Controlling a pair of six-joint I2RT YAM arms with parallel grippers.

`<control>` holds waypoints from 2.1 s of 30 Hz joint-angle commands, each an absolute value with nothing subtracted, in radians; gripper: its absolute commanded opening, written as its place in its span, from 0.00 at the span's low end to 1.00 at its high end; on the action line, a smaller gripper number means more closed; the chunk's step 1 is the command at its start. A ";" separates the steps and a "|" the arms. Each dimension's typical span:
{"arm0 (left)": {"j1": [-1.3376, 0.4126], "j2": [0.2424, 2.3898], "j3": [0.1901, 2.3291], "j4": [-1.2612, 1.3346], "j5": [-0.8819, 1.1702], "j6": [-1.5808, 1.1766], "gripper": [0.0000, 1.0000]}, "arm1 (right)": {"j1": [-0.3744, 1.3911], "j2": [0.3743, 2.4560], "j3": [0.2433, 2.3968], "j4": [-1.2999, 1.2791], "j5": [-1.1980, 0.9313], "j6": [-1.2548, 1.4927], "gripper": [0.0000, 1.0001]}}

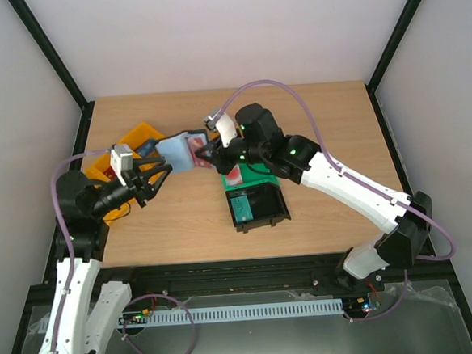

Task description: Take the credit cards out of the card holder

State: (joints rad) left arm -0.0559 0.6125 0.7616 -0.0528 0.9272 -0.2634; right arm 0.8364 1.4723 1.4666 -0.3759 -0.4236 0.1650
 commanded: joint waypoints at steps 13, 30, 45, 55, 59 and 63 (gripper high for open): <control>-0.103 0.708 0.707 0.112 0.955 -0.484 0.40 | 0.879 1.484 1.466 -0.169 -0.848 0.143 0.02; -0.149 0.717 0.685 0.399 1.124 -0.636 0.15 | 0.906 1.603 1.442 -0.005 -0.869 0.227 0.01; -0.142 0.693 0.711 0.452 1.192 -0.661 0.06 | 0.864 1.583 1.370 0.057 -1.061 0.251 0.02; -0.137 0.725 0.702 0.613 1.166 -0.771 0.25 | 0.898 1.598 1.395 0.012 -1.181 0.189 0.02; -0.159 0.734 0.704 0.627 1.171 -0.756 0.26 | 0.899 1.625 1.413 -0.011 -1.053 0.198 0.01; -0.196 0.742 0.704 0.590 1.186 -0.722 0.14 | 0.898 1.689 1.485 0.004 -0.902 0.266 0.02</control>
